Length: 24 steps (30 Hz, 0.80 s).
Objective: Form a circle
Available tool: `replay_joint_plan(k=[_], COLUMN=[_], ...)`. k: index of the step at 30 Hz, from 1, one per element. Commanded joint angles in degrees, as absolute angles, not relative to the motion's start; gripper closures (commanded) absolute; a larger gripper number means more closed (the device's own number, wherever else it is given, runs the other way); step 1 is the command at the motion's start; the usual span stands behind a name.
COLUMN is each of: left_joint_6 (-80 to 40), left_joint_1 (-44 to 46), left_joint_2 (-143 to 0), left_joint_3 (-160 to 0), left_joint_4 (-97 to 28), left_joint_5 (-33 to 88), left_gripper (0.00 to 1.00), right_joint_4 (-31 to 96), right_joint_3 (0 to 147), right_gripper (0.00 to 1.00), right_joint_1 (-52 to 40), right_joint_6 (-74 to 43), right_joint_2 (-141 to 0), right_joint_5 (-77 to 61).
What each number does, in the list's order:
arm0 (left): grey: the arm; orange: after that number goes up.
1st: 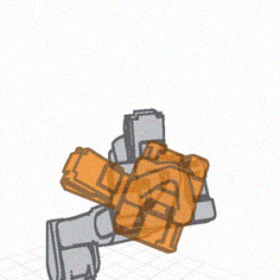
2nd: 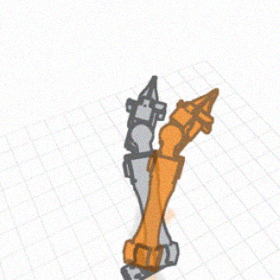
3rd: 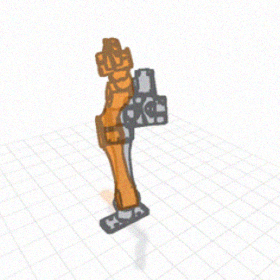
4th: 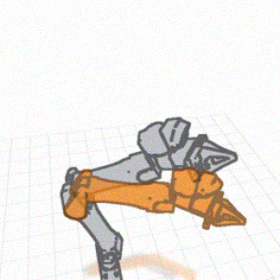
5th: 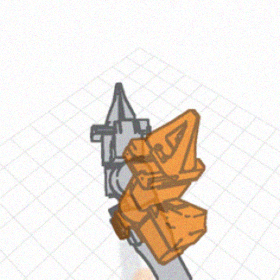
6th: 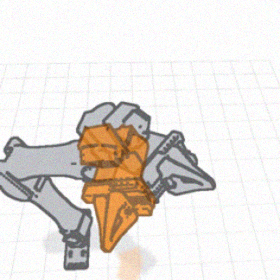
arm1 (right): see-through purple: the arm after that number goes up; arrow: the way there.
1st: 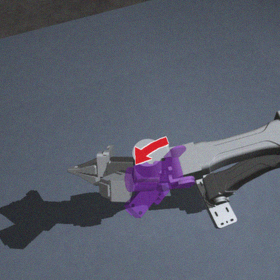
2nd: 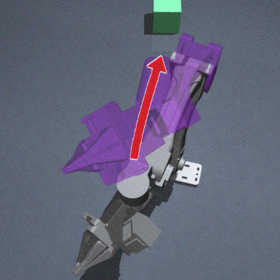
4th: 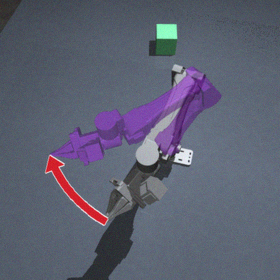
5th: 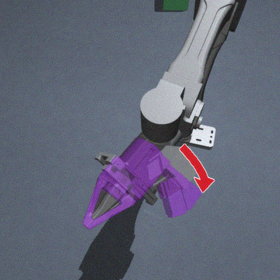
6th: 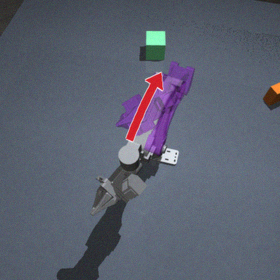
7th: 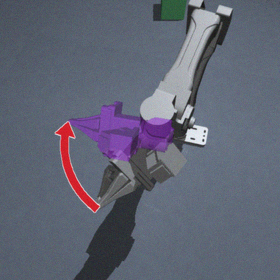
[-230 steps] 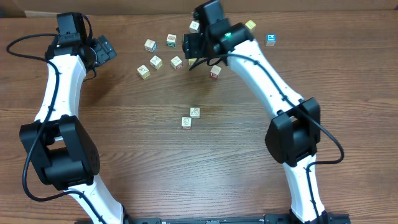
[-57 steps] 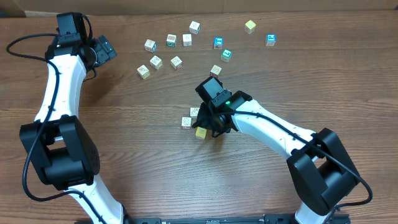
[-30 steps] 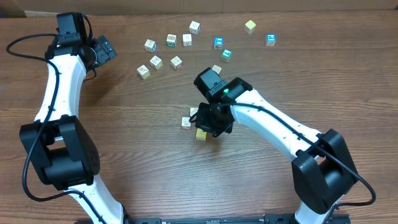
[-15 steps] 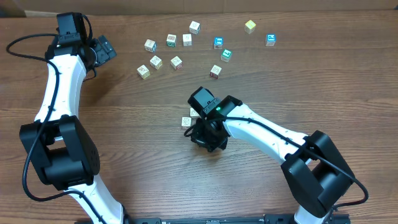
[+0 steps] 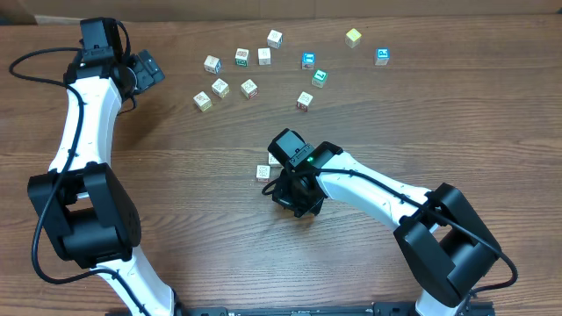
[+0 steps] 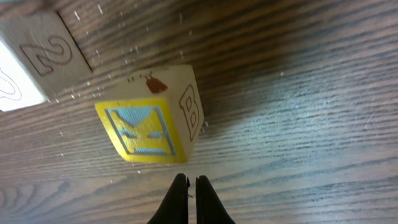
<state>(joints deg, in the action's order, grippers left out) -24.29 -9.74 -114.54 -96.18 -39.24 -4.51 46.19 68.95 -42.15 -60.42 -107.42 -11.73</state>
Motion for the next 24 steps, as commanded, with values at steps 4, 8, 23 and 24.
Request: replay_joint_plan(k=[4,8,23,24], left_joint_6=[-24.45,-24.45,-24.45,-24.45], left_joint_1=[-9.34,-9.34,-9.34,-9.34], left_joint_2=[-113.89,-113.89,-113.89,-113.89], left_joint_3=[-96.79,-96.79,-96.79,-96.79], left_joint_4=[-39.16,-39.16,-39.16,-39.16], left_joint_5=[-4.45,-4.45,-4.45,-4.45], left_gripper=[0.01,0.0,0.01,0.0], right_joint_4=[45.08,44.56,41.65,41.67], right_joint_3=[68.64,68.64,68.64,68.64], right_gripper=[0.96,0.96,0.96,0.96], right_joint_1=[-41.76,-41.76,-41.76,-41.76], right_joint_6=[-62.92,-63.07,-63.7,-63.7], right_joint_2=[-107.22,-107.48,-107.48,-107.48], right_joint_5=[-8.56,-8.14,-6.04,-6.07])
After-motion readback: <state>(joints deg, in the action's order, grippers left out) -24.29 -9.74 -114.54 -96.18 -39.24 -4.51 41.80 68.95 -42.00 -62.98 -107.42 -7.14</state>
